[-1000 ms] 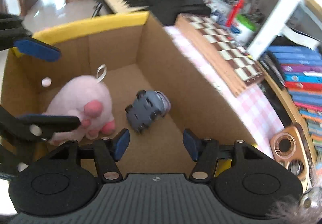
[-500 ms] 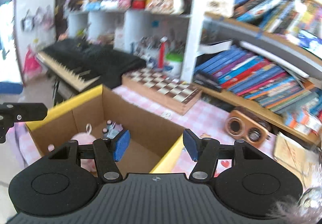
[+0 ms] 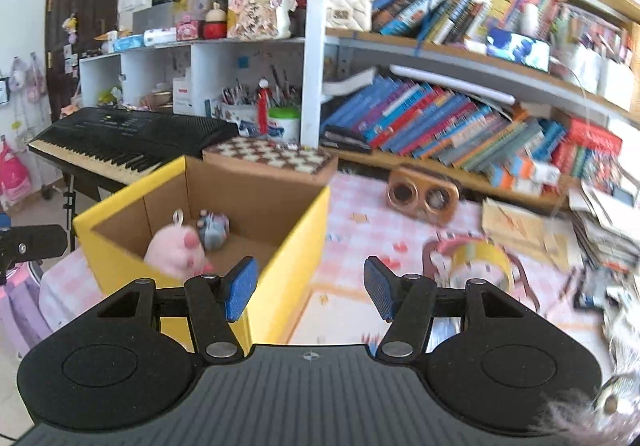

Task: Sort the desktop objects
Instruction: 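Withdraw both tools from the box back toward the table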

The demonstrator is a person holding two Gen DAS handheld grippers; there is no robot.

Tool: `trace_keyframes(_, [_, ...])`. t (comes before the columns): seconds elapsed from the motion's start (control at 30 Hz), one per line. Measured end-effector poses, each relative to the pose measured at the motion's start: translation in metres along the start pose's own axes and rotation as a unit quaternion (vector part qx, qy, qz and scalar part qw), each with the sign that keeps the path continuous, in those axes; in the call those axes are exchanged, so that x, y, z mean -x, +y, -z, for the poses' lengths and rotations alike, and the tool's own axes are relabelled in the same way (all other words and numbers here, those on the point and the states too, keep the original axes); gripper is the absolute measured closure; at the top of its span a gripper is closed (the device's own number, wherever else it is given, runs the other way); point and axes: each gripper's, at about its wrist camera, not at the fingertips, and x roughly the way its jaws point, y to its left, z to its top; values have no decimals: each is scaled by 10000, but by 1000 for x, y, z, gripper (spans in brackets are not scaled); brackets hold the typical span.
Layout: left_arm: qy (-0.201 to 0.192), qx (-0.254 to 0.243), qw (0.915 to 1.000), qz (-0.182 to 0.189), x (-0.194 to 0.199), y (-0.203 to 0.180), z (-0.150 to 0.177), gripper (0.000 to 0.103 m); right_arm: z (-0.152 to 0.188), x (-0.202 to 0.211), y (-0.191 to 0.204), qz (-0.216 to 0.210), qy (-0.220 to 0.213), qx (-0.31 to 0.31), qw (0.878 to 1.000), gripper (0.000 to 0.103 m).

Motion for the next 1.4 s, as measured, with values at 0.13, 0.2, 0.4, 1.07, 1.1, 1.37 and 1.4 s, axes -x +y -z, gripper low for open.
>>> trace_keyframes(0.13, [133,-129,9998,-13,7,-2,17,8,24,21,7,95,93,-81,9999,46])
trace_keyframes(0.2, [181,-152,9997,-16,11,-3,24,8,34,29,11,121,129,-98,9998,46])
trace_keyframes(0.4, [250,-251,9994,38,23,-6,40,8,56,47,19,136,281,-100,9995,46])
trace_keyframes(1.07, [744,-588,9951,293,39,-16,78,8,89,72,24,355,696,-206,9967,43])
trace_keyframes(1.1, [762,-598,9948,311,40,-17,80,8,90,74,24,368,712,-223,9965,43])
trace_keyframes(1.37, [771,-702,9936,423,49,-24,86,8,99,86,20,456,732,-335,9957,42])
trace_keyframes(1.4, [776,-709,9935,432,50,-25,87,8,101,88,20,464,734,-342,9956,42])
